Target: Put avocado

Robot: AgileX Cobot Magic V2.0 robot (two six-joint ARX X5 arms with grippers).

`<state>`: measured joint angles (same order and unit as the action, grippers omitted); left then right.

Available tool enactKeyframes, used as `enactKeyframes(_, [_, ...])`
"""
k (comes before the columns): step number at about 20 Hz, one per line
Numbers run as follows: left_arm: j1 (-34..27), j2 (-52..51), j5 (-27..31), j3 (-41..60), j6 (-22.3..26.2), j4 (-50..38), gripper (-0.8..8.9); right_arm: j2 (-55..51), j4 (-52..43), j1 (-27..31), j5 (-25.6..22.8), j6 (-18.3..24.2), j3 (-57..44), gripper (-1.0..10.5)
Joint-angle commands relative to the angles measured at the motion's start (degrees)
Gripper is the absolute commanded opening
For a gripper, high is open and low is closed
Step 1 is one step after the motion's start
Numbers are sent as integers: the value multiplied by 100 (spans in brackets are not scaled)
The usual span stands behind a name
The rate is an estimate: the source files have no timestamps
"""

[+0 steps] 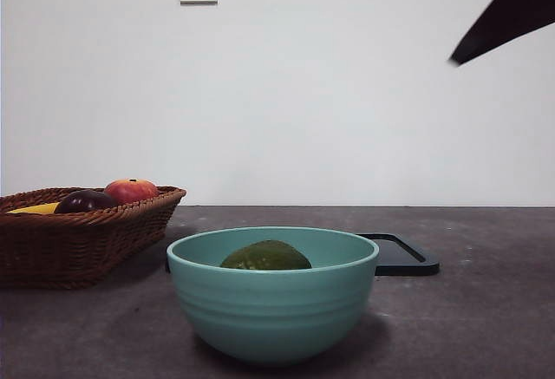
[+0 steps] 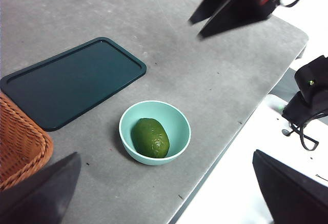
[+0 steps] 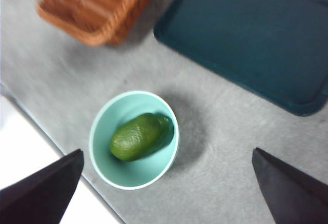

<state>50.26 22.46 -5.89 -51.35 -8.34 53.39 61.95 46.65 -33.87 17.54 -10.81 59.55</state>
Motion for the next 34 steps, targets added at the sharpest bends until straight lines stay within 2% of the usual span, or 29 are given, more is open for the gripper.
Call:
enactKeyframes(1, [33, -7, 11, -46, -31, -70, 591, 603, 57, -389, -302, -144, 243, 513])
enactKeyframes(5, [33, -7, 11, -46, -31, -72, 591, 1655, 323, -872, -881, -249, 428, 513])
enactKeyframes(10, [33, -7, 11, -46, -31, -70, 591, 2695, 308, -994, -979, -385, 428, 512])
enactKeyframes(14, [33, -7, 11, -46, -31, -70, 591, 3141, 243, -992, -1067, -400, 428, 498])
enactKeyframes(21, [33, -7, 11, -46, -31, -72, 591, 3386, 90, -992, -929, -590, 428, 226])
enactKeyframes(26, [33, -7, 11, -46, -31, -70, 591, 3394, -164, -994, -492, -802, 428, 12])
enactKeyframes(34, [33, -7, 11, -46, -31, -72, 591, 3394, -173, -811, -557, -1139, 461, 7])
